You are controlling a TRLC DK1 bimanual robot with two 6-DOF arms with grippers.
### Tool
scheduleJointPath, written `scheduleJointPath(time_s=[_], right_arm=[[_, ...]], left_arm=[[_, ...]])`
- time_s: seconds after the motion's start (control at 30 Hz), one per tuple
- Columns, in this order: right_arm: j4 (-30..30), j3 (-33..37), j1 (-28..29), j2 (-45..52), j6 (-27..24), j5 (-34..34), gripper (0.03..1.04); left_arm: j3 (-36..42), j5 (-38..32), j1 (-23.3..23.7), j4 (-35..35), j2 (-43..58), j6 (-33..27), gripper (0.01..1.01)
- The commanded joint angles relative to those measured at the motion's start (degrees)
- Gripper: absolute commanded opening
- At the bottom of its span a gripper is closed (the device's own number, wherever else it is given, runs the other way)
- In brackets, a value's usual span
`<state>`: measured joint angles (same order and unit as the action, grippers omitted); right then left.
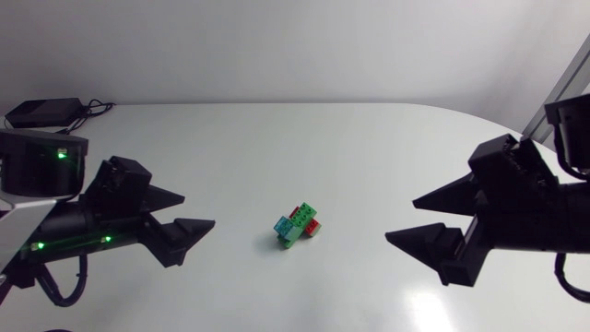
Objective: Separate the duplo bricks
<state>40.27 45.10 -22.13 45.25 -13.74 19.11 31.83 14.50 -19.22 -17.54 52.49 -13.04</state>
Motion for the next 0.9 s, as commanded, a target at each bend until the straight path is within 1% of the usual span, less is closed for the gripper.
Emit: scheduleJointPath(time_s=[0.0, 0.27, 0.37, 0.5, 0.6, 0.73, 0.87], right_arm=[[-1.4, -1.6, 0.3, 1.9, 0.0, -0.2, 1.0], [-5.6, -2.7, 0.7, 6.3, -0.1, -0.1, 1.0], [-5.7, -2.3, 1.0, 7.3, -0.6, -0.1, 1.0], [-5.8, -1.8, 1.6, 8.0, -0.8, -0.1, 1.0], [-5.8, -1.5, 1.8, 8.4, -0.8, -0.1, 1.0], [-5.8, -1.4, 3.1, 9.1, -1.7, 0.0, 1.0], [-6.2, -1.6, 4.5, 9.9, -2.5, 0.4, 1.0]], left_arm=[[2.3, -0.7, -1.4, 0.4, 3.1, -1.4, 0.974], [6.1, -8.0, -9.2, 2.9, 13.6, -1.4, 0.974], [9.2, -9.0, -10.0, 3.7, 18.8, -2.3, 0.974], [14.1, -9.4, -9.6, 4.6, 28.3, -3.3, 0.974], [17.4, -9.4, -10.3, 4.8, 32.8, -3.2, 0.972], [21.1, -9.4, -13.1, 4.8, 36.5, -2.1, 0.972], [23.0, -9.3, -16.1, 4.7, 38.2, -0.6, 0.972]])
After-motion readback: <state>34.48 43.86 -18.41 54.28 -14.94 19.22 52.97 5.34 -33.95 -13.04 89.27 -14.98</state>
